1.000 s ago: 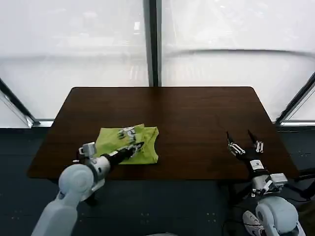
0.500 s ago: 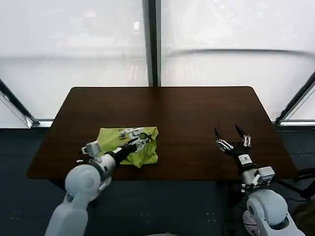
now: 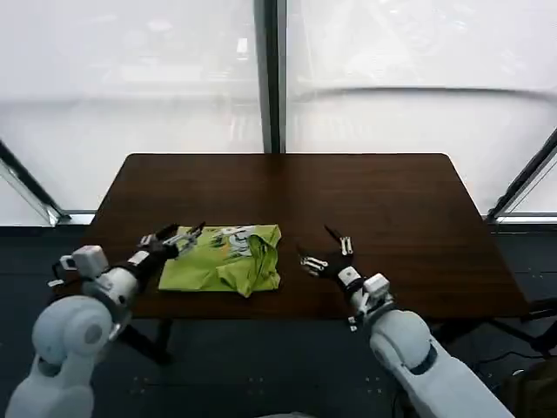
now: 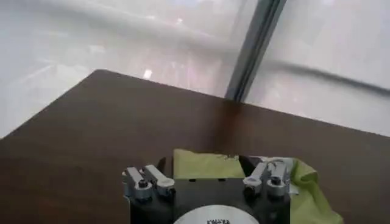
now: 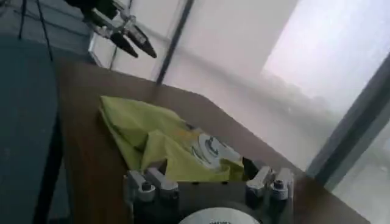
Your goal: Fold and organize the clothes.
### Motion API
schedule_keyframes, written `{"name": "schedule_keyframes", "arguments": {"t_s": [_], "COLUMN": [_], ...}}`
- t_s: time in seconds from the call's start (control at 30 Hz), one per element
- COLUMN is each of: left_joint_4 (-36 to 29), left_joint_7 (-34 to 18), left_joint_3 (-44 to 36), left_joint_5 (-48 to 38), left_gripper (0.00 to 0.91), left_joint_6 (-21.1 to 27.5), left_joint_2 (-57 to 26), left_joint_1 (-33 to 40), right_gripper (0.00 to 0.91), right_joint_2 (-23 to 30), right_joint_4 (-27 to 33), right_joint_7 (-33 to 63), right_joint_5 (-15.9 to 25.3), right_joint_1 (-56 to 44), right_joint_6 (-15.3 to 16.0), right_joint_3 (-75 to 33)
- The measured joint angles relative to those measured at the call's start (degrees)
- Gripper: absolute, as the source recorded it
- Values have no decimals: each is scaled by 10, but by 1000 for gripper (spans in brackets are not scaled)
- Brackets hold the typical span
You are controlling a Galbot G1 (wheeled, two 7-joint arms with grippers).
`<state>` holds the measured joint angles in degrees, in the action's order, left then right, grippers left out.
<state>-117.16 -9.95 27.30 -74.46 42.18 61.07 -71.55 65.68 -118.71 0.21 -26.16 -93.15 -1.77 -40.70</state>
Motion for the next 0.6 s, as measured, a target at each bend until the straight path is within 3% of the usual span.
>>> {"name": "schedule_keyframes", "arguments": {"t_s": [0.23,0.27,0.6], "left_joint_4": [4,7,37], "left_joint_7": [30,37,38], "left_joint_3": [-20,-23,-37], "left_joint_5": [62,73,163], "left_gripper": [29,878,878], "left_joint_6": [0,0,0], "left_joint_2": [22,26,99], "left_joint_1": [-15,-16,9], "right_gripper": [878,878,878], "right_joint_2": [-4,-4,-27], "right_joint_4": [5,6,7], "right_joint_7": [-3,-3,1], "right_joint_5": [10,11,18], "right_joint_1": [19,22,56], "right_joint_6": [-4,-4,12], "right_joint_3": [20,24,75]}}
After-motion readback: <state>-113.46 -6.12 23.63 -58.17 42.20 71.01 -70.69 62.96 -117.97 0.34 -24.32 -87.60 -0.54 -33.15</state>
